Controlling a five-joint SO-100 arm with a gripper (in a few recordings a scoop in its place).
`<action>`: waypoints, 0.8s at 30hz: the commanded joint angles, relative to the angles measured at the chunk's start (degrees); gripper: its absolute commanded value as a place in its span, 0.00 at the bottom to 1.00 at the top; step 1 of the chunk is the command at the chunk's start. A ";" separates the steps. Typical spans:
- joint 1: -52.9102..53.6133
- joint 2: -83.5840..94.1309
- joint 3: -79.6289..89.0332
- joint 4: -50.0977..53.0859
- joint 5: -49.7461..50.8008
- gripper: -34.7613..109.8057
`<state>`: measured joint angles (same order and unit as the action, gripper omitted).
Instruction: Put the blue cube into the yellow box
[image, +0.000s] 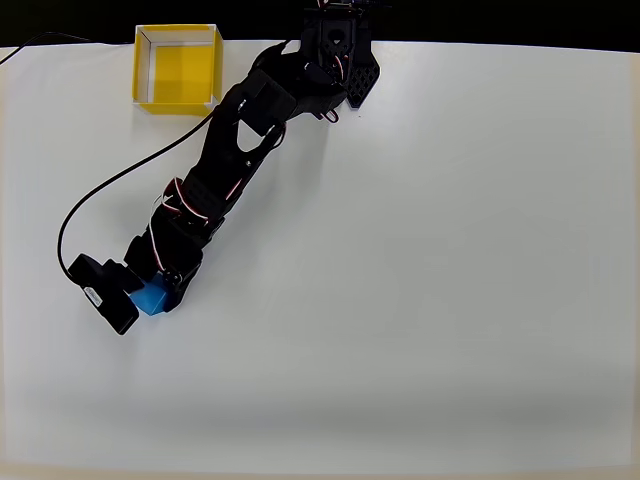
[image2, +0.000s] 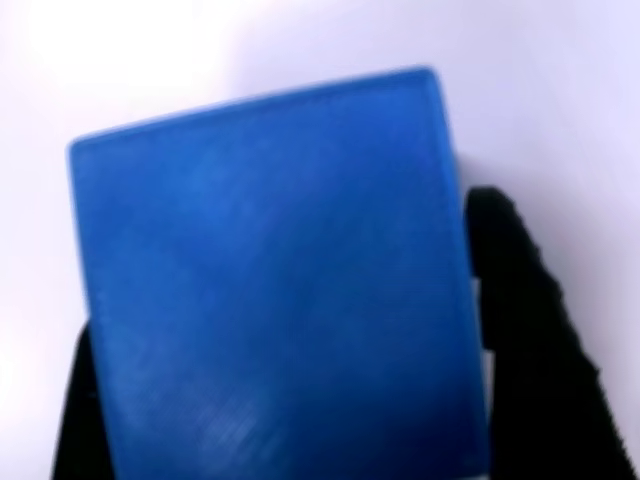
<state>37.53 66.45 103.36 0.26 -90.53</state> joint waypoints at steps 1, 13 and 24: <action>2.81 22.32 2.46 2.02 -0.97 0.32; 23.47 46.49 11.34 24.96 -2.64 0.32; 46.14 46.67 5.98 40.43 -4.75 0.32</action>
<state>77.26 106.70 116.98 36.65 -93.87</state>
